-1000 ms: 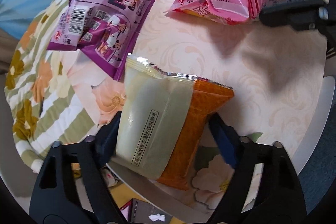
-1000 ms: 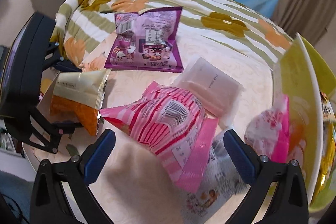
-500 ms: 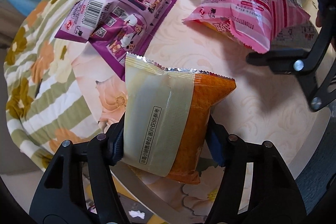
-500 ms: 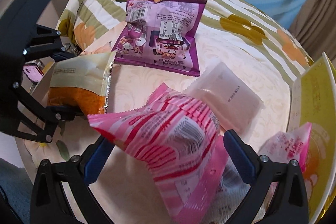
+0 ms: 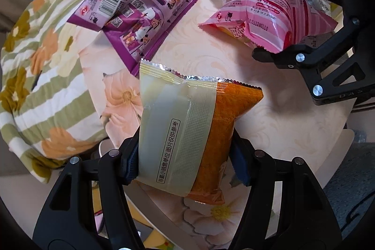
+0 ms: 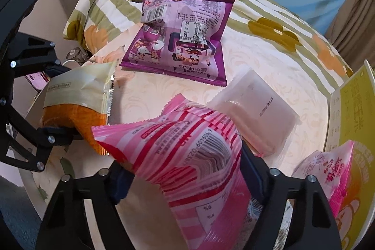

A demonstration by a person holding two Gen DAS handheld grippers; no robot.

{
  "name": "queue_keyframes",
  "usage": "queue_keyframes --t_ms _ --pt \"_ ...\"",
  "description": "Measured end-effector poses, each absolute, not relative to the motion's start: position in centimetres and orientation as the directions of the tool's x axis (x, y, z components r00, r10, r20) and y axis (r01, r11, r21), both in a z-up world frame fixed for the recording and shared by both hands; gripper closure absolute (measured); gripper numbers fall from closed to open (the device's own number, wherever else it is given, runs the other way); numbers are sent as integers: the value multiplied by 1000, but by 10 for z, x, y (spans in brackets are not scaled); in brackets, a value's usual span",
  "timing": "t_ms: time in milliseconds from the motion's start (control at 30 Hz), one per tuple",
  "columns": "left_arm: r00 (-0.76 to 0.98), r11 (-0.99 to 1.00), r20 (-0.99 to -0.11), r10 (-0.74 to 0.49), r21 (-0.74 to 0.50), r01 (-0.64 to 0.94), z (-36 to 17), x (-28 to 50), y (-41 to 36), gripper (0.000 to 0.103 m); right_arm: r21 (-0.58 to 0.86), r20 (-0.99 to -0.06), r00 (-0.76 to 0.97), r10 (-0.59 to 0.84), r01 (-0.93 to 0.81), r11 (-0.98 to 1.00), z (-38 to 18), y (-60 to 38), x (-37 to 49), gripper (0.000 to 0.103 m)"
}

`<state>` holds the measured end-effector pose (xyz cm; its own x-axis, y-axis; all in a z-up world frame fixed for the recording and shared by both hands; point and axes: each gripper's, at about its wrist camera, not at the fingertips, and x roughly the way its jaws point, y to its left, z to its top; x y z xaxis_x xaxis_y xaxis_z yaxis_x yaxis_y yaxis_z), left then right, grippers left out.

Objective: Organize snacks
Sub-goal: 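Grasp the orange-and-cream bag with the left gripper while the right grasps the pink striped bag, then carry both bags into the cardboard box and open both grippers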

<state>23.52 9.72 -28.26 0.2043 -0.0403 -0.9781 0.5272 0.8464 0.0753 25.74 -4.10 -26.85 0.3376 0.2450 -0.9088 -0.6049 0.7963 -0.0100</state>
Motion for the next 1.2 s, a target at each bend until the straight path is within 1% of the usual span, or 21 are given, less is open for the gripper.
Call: queue_keyframes --t_ms 167,400,533,700,800,933,1100,1200 --pt "223 853 -973 -62 65 518 -268 227 99 43 1 -895 365 257 -575 818 -252 -42 250 29" --pt "277 861 -955 -103 54 506 -235 222 104 43 59 -866 412 285 -481 875 -209 -53 242 29" --pt "295 867 -941 -164 5 498 -212 222 105 43 98 -840 456 295 -407 908 -178 -63 234 29" --pt "357 876 -905 -230 -33 482 -171 234 93 43 123 -810 524 264 -288 950 -135 -89 222 29" --pt "403 868 -880 -252 -22 496 -146 245 75 43 137 -789 563 244 -226 964 -111 -114 217 29" --pt "438 862 -851 -290 -33 506 -117 262 42 43 107 -765 615 189 -167 980 -85 -149 216 29" --pt "483 863 -811 -329 -51 503 -89 286 -23 43 99 -738 658 148 -113 989 -65 -205 226 29" --pt "486 869 -800 -350 -84 488 -82 300 -65 43 110 -729 668 149 -100 989 -60 -243 236 29"
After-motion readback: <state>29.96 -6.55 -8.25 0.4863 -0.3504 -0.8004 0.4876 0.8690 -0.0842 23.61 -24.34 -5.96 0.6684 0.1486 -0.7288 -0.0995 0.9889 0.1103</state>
